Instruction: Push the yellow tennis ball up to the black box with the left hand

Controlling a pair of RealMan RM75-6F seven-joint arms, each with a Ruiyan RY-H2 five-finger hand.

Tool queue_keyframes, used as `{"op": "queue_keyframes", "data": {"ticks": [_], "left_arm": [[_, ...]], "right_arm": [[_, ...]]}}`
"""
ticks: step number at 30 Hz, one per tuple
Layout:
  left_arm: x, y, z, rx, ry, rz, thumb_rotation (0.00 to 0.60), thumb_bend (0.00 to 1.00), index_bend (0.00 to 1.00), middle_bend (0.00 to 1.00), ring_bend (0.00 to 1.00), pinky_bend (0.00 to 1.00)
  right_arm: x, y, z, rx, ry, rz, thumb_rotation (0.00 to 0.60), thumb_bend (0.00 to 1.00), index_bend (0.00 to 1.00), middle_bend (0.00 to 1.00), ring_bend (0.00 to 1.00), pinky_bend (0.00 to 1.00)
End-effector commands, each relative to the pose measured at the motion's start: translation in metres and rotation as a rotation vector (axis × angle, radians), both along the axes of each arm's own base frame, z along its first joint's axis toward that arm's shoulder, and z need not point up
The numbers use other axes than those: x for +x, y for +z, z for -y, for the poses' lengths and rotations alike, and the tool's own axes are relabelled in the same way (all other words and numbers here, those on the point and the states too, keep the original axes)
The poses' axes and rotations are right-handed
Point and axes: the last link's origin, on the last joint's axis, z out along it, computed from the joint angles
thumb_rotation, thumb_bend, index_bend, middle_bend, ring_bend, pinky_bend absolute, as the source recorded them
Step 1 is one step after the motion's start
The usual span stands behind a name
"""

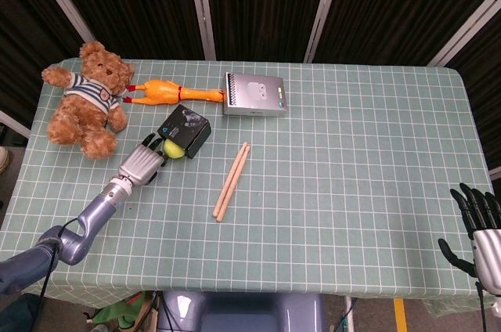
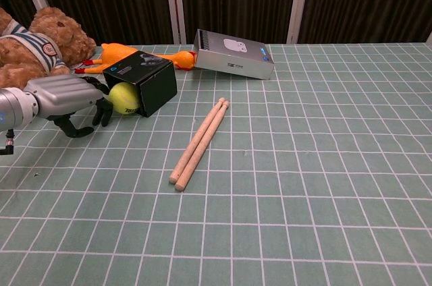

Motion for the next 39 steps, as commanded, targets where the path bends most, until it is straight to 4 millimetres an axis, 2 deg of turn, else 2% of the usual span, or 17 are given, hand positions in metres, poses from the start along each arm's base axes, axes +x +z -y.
{"op": "queue_keyframes", "data": {"ticks": [1,6,9,17,29,34,39], "left_arm": [[-0.003,0.000,-0.001,0.031,-0.008,-0.024,0.600,0.42,0.21,0.06,0.00,0.00],[-0.002,-0.003,-0.002,0.071,-0.026,-0.056,0.600,0.42,0.06,0.02,0.00,0.00],[0.001,-0.004,-0.003,0.103,-0.059,-0.079,0.600,0.42,0.02,0.00,0.00,0.00],[0.012,-0.010,-0.002,0.143,-0.117,-0.057,0.600,0.42,0.00,0.00,0.00,0.00],[0.015,-0.020,-0.001,0.128,-0.117,-0.044,0.600,0.41,0.00,0.00,0.00,0.00],[0.011,-0.017,0.006,0.116,-0.124,-0.043,0.600,0.39,0.00,0.00,0.00,0.00],[0.006,-0.005,0.021,0.105,-0.123,0.003,0.600,0.35,0.00,0.00,0.00,0.00]], "right_arm": [[0.000,0.000,0.000,0.001,-0.001,0.000,0.600,0.34,0.00,0.00,0.00,0.00],[0.000,-0.001,0.001,0.004,-0.001,-0.002,0.600,0.34,0.00,0.00,0.00,0.00],[0.000,-0.001,0.000,0.007,-0.002,-0.004,0.600,0.34,0.00,0.00,0.00,0.00],[0.001,-0.001,0.000,0.012,0.001,-0.003,0.600,0.34,0.00,0.00,0.00,0.00],[0.002,-0.001,-0.001,0.014,0.011,-0.004,0.600,0.34,0.00,0.00,0.00,0.00],[0.003,-0.001,0.000,0.013,0.012,-0.005,0.600,0.34,0.00,0.00,0.00,0.00],[0.003,-0.002,-0.001,0.015,0.011,-0.010,0.600,0.34,0.00,0.00,0.00,0.00]]}}
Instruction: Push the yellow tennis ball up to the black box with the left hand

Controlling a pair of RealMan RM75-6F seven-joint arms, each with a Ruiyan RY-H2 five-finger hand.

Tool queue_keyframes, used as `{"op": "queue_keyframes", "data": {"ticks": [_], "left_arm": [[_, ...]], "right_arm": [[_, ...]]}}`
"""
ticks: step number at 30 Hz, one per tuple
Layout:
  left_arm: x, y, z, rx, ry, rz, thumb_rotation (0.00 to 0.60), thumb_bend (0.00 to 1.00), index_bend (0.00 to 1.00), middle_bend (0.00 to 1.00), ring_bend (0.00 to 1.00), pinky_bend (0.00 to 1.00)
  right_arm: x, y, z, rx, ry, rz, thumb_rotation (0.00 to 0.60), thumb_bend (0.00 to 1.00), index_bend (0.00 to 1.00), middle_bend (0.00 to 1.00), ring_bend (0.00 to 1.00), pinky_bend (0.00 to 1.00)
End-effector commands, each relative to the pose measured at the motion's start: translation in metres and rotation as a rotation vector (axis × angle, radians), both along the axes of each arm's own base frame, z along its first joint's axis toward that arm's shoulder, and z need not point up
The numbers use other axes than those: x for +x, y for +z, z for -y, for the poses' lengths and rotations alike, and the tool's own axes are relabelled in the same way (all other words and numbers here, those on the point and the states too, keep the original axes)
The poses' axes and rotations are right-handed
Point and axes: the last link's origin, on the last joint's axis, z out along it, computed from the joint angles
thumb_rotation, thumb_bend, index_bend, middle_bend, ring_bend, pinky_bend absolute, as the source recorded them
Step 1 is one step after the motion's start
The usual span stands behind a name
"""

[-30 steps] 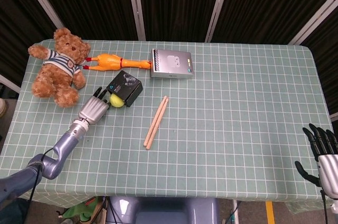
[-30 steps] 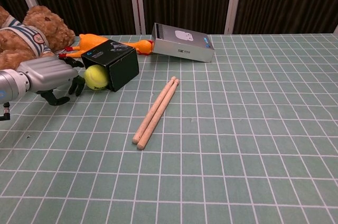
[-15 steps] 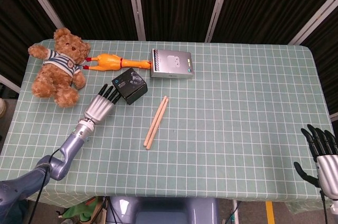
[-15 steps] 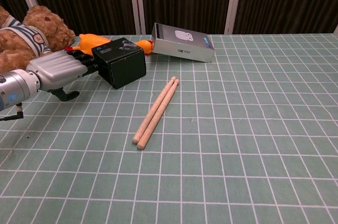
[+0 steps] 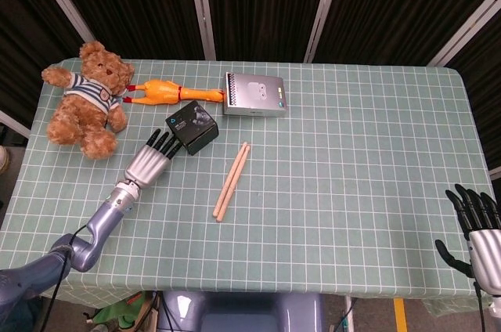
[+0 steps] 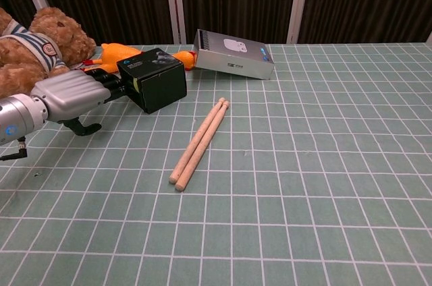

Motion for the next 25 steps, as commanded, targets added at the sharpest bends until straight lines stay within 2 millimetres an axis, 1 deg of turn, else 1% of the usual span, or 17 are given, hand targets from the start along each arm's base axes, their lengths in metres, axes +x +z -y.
{"op": "queue_keyframes", "data": {"ticks": [1,3,7,11,13,15,17,18,20,23,25], "left_arm": [[-0.007,0.015,0.016,-0.005,-0.003,0.050,0.600,0.35,0.00,0.00,0.00,0.00],[-0.009,0.028,0.029,0.003,-0.015,0.092,0.600,0.31,0.00,0.00,0.00,0.00],[-0.019,0.064,0.067,0.026,-0.030,0.190,0.600,0.22,0.00,0.00,0.00,0.00],[-0.036,0.099,0.116,0.052,0.017,0.275,0.600,0.14,0.00,0.00,0.00,0.00],[-0.045,0.113,0.140,0.070,0.056,0.300,0.600,0.11,0.00,0.00,0.00,0.00],[-0.055,0.125,0.164,0.092,0.107,0.327,0.600,0.10,0.00,0.00,0.00,0.00],[-0.061,0.133,0.183,0.098,0.148,0.375,0.600,0.09,0.00,0.00,0.00,0.00],[-0.065,0.134,0.191,0.095,0.170,0.397,0.600,0.08,0.00,0.00,0.00,0.00],[-0.070,0.138,0.201,0.075,0.178,0.379,0.600,0.08,0.00,0.00,0.00,0.00],[-0.065,0.143,0.206,0.091,0.139,0.396,0.600,0.08,0.00,0.00,0.00,0.00],[-0.065,0.143,0.208,0.094,0.130,0.392,0.600,0.08,0.00,0.00,0.00,0.00]], "right_arm": [[0.000,0.000,0.001,0.000,0.000,-0.002,0.600,0.34,0.00,0.00,0.00,0.00],[0.001,-0.001,0.001,0.002,-0.001,-0.004,0.600,0.34,0.00,0.00,0.00,0.00],[0.002,-0.004,0.000,0.006,-0.001,-0.015,0.600,0.34,0.00,0.00,0.00,0.00],[0.003,-0.006,-0.001,-0.003,0.005,-0.022,0.600,0.34,0.00,0.00,0.00,0.00],[0.004,-0.006,-0.001,-0.009,0.006,-0.023,0.600,0.34,0.00,0.00,0.00,0.00],[0.004,-0.005,-0.001,-0.014,0.006,-0.021,0.600,0.34,0.00,0.00,0.00,0.00],[0.003,-0.005,0.000,-0.014,0.001,-0.024,0.600,0.34,0.00,0.00,0.00,0.00],[0.003,-0.005,0.001,-0.015,0.001,-0.027,0.600,0.34,0.00,0.00,0.00,0.00],[0.004,-0.006,0.001,-0.019,0.009,-0.028,0.600,0.34,0.00,0.00,0.00,0.00],[0.004,-0.008,0.001,-0.019,0.015,-0.033,0.600,0.34,0.00,0.00,0.00,0.00],[0.004,-0.010,0.001,-0.018,0.016,-0.037,0.600,0.34,0.00,0.00,0.00,0.00]]}}
